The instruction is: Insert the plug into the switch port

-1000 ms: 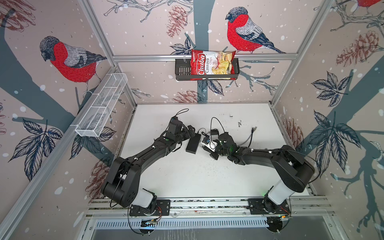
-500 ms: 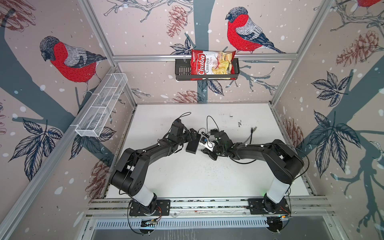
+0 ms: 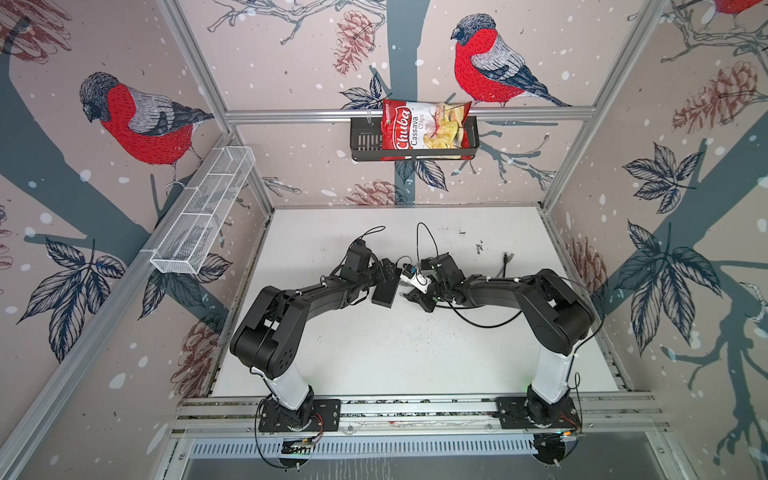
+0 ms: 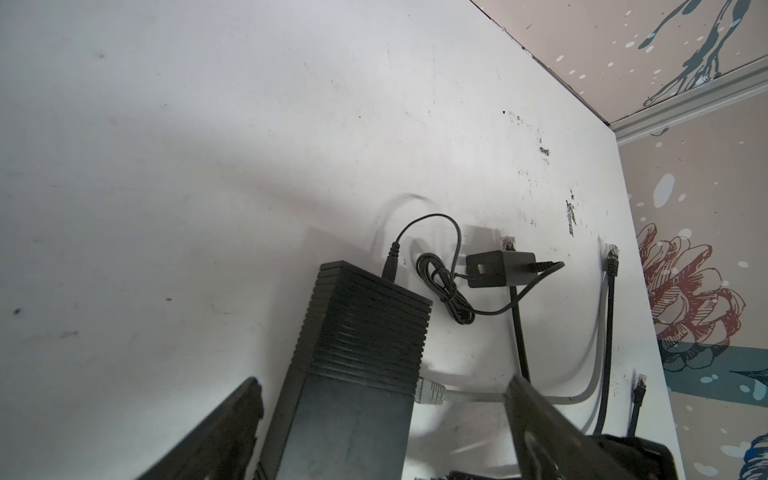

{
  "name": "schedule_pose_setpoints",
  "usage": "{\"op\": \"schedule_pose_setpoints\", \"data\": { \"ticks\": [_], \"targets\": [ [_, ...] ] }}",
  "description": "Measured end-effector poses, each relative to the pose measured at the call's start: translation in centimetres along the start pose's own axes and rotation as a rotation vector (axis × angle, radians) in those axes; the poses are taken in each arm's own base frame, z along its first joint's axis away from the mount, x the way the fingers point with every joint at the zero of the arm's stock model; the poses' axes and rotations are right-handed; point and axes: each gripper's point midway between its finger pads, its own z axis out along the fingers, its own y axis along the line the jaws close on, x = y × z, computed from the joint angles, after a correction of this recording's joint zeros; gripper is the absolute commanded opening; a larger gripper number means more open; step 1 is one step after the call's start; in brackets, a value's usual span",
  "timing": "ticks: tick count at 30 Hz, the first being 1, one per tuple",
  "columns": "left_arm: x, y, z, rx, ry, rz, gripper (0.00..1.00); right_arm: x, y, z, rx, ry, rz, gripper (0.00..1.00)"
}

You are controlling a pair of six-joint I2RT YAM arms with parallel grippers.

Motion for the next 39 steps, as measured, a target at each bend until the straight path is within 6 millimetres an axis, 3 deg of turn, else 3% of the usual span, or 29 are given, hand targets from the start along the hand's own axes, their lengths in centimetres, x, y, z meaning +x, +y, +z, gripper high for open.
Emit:
{"op": "schedule_pose_setpoints", "data": {
  "ticks": [4,8,15,19,24,39],
  "targets": [
    [0.1,-0.3,-0.4,0.018,0.003,0.015,0.89,-0.1,0.4,-0.7,-0.033,-0.015,0.01,0.0],
    [0.3,-1.4,-1.3,0.084,-0.004,0.059,0.88,-1.7,0.7,-2.2,-0.051,-0.066,0.001,0.0],
    [2.6,-5.7,-2.2,0.21,0.039,0.139,0.86,-3.5,1.1,-4.0,-0.081,-0.132,-0.009,0.0],
    [4.1,-7.7,-1.9,0.244,0.077,0.142,0.73,-3.9,1.4,-4.4,-0.097,-0.144,-0.005,0.0],
    [5.4,-7.7,-1.3,0.243,0.127,0.073,0.6,-4.3,1.5,-4.9,-0.096,-0.153,-0.011,0.0],
    [5.6,-8.3,-1.4,0.255,0.144,-0.024,0.28,-4.9,0.8,-6.0,-0.061,-0.184,0.0,0.0]
  ]
}}
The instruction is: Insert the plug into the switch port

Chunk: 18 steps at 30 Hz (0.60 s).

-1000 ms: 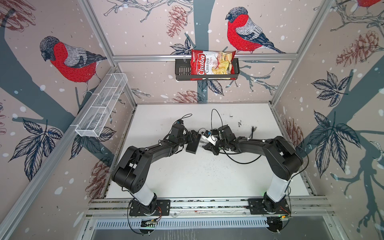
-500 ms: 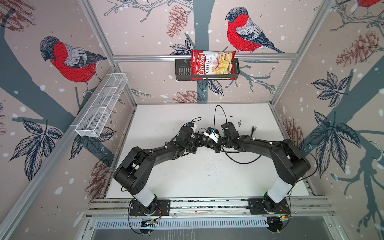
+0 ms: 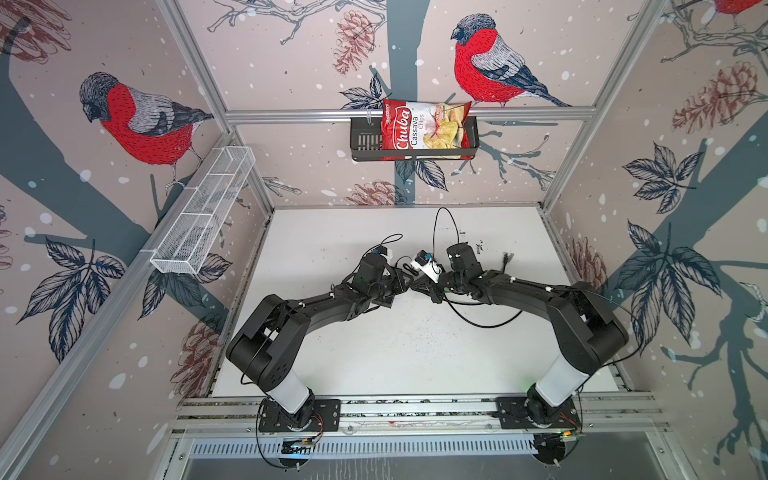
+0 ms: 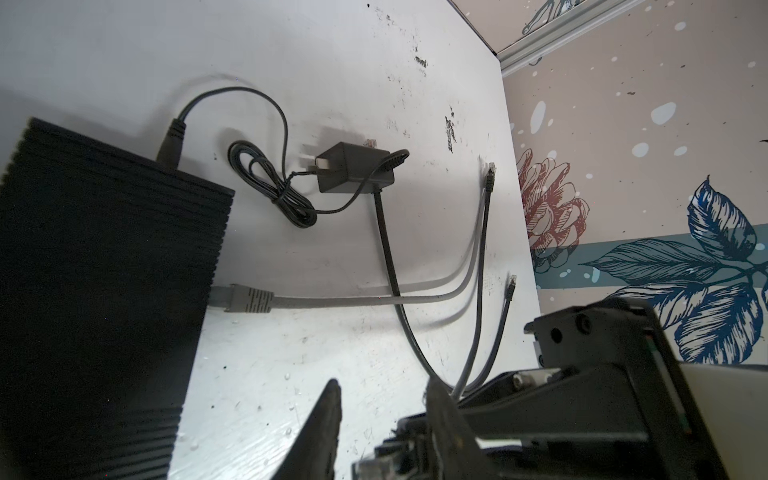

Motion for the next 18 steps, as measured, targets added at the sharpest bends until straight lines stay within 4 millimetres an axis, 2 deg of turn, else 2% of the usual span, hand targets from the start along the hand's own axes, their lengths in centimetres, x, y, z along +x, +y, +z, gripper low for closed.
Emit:
{"op": "schedule_pose_setpoints", "data": {
  "ticks": [5,11,18],
  "targets": [
    [0.03,-0.34,0.43,0.022,0.003,-0.013,0.13,0.06,-0.13,-0.06,0.004,0.002,0.018,0.0],
    [-0.38,-0.89,0.6,0.031,-0.004,-0.024,0.02,-0.01,-0.34,-0.02,0.02,0.005,0.014,0.04],
    [-0.47,-0.81,0.77,-0.003,0.01,-0.034,0.0,0.35,-0.54,-0.65,0.097,0.002,-0.013,0.21]
  ]
}}
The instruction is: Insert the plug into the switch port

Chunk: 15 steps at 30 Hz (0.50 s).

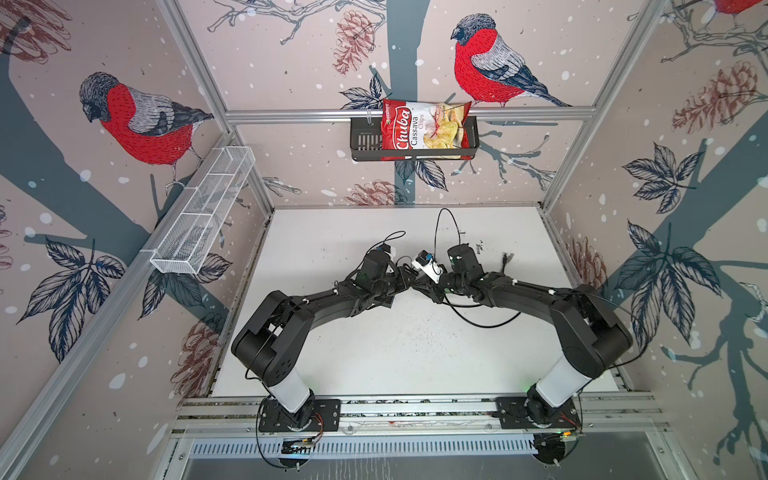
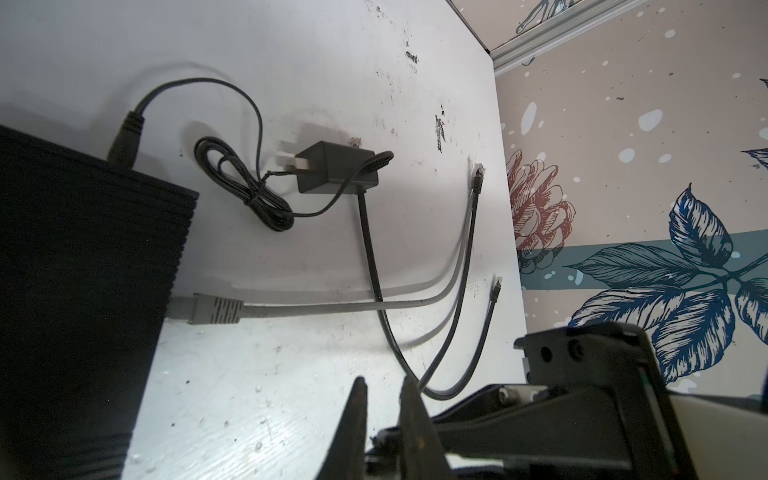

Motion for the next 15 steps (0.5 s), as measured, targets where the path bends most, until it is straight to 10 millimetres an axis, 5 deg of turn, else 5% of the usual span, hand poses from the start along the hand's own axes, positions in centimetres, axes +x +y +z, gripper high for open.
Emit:
{"op": "schedule_pose_setpoints", "data": {
  "ticks": [15],
  "targets": [
    [-0.1,0.7,0.1,-0.099,0.017,-0.064,0.0,3.0,1.2,-0.5,0.372,-0.065,-0.298,0.28]
  ]
}}
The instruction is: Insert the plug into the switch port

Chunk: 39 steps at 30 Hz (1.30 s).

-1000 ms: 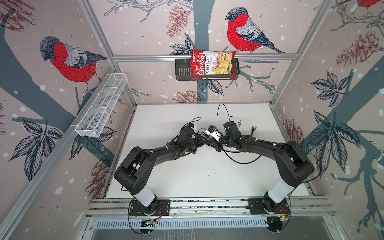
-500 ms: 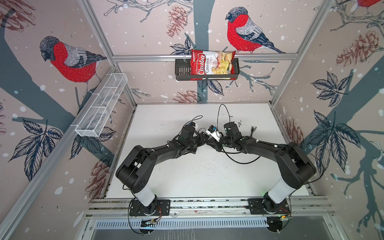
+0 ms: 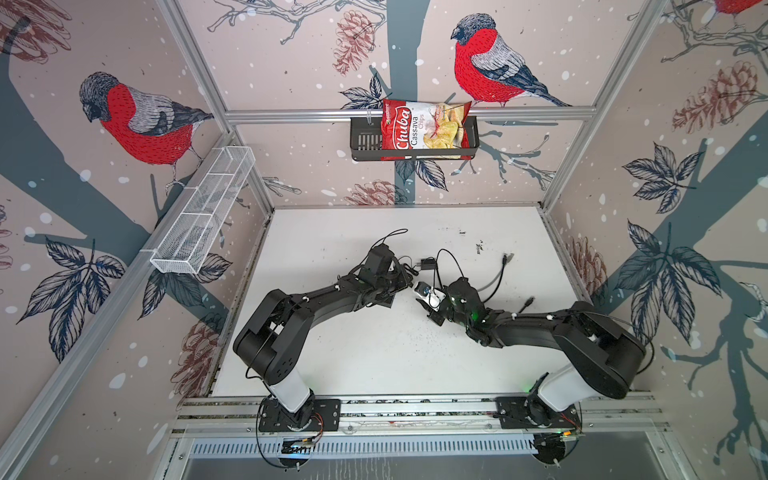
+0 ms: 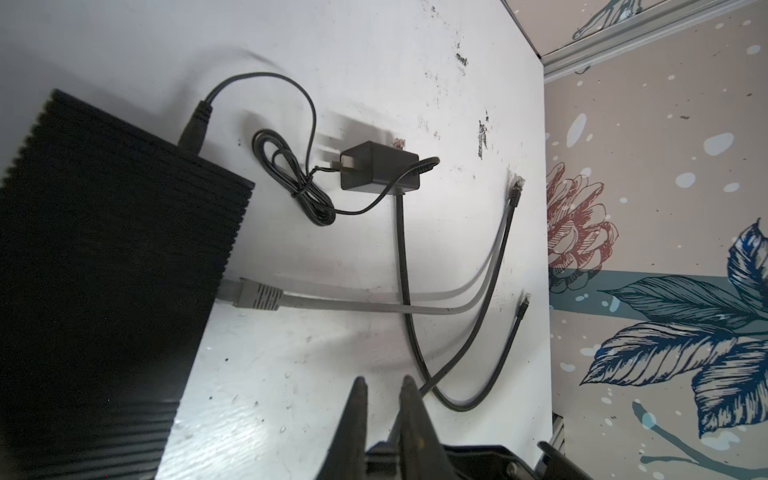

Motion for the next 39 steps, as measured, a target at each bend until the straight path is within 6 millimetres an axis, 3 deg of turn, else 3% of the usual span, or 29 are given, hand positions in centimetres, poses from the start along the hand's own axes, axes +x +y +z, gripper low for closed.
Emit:
{"op": "schedule_pose_setpoints", "data": {
  "ticks": [3,13,24,39],
  "targets": [
    [0.2,-0.3,0.0,0.003,0.005,-0.018,0.0,-0.9,-0.9,-0.1,0.081,-0.055,-0.03,0.26],
    [0.3,-0.8,-0.5,0.003,0.009,-0.062,0.0,-3.0,-0.8,0.1,0.159,-0.159,-0.111,0.24],
    [0.1,-1.1,-0.6,0.004,0.005,-0.068,0.0,-2.5,-0.3,0.7,0.22,-0.132,-0.161,0.33],
    [0.4,-1.2,-0.4,0.005,0.011,-0.09,0.0,-3.1,-1.4,1.2,0.332,-0.135,-0.182,0.24]
  ]
}}
